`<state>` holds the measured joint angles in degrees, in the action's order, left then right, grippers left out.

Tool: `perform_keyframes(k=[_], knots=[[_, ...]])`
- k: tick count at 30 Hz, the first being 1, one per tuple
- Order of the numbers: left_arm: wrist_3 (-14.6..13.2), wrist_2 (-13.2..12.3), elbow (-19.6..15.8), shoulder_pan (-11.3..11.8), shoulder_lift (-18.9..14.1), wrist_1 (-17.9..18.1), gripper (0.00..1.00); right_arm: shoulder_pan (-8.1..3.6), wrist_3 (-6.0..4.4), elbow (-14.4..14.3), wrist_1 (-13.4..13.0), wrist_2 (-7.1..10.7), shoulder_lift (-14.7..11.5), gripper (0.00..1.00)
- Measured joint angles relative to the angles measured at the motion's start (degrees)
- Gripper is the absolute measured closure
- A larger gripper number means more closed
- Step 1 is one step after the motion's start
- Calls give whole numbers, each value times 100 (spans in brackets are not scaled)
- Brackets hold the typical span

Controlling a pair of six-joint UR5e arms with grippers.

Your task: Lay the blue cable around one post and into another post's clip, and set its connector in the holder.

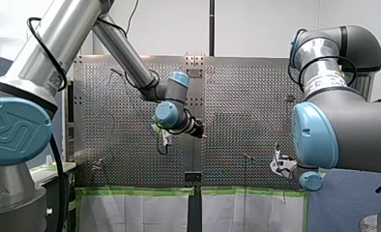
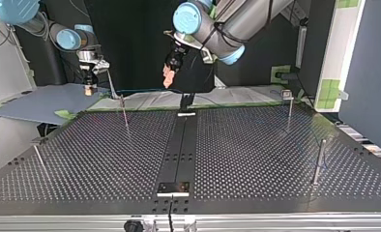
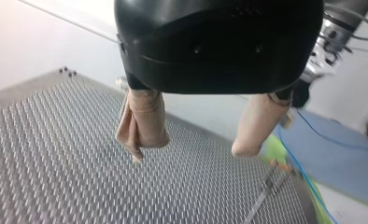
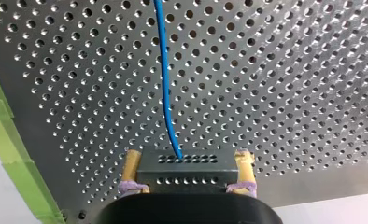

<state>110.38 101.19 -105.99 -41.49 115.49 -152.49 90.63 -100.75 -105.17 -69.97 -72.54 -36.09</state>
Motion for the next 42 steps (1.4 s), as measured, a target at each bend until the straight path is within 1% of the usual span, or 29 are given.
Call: perform_keyframes(k=[6,12,14,19,21,23,27,30,34,36,38,42], knots=[[198,-5,369,-378,378,378,0,5,65,0,144,-2,1,98],[317,63,539,-739,740,739,0,17,180,0,299,-11,0,98],[316,117,548,-848,849,845,0,16,208,0,329,-19,1,98],[234,379,568,-1176,1176,1172,0,16,229,0,368,-27,0,98],[208,417,580,-1280,1313,1311,0,17,236,0,389,-22,0,98],[189,415,603,-1292,1424,1423,0,18,255,0,414,-14,0,98],[99,446,741,-1217,1653,1652,0,20,318,1,475,1,0,98],[5,489,890,-1173,1816,1816,0,20,382,0,526,34,0,98],[-136,559,1102,-1118,2032,2030,0,21,501,0,658,118,0,98],[-202,576,1232,-1092,2163,2134,0,20,537,0,690,150,0,98],[-240,577,1346,-1075,2279,2139,0,18,557,0,702,177,2,98],[-267,567,1589,-1053,2520,2089,0,18,562,0,674,235,2,98]])
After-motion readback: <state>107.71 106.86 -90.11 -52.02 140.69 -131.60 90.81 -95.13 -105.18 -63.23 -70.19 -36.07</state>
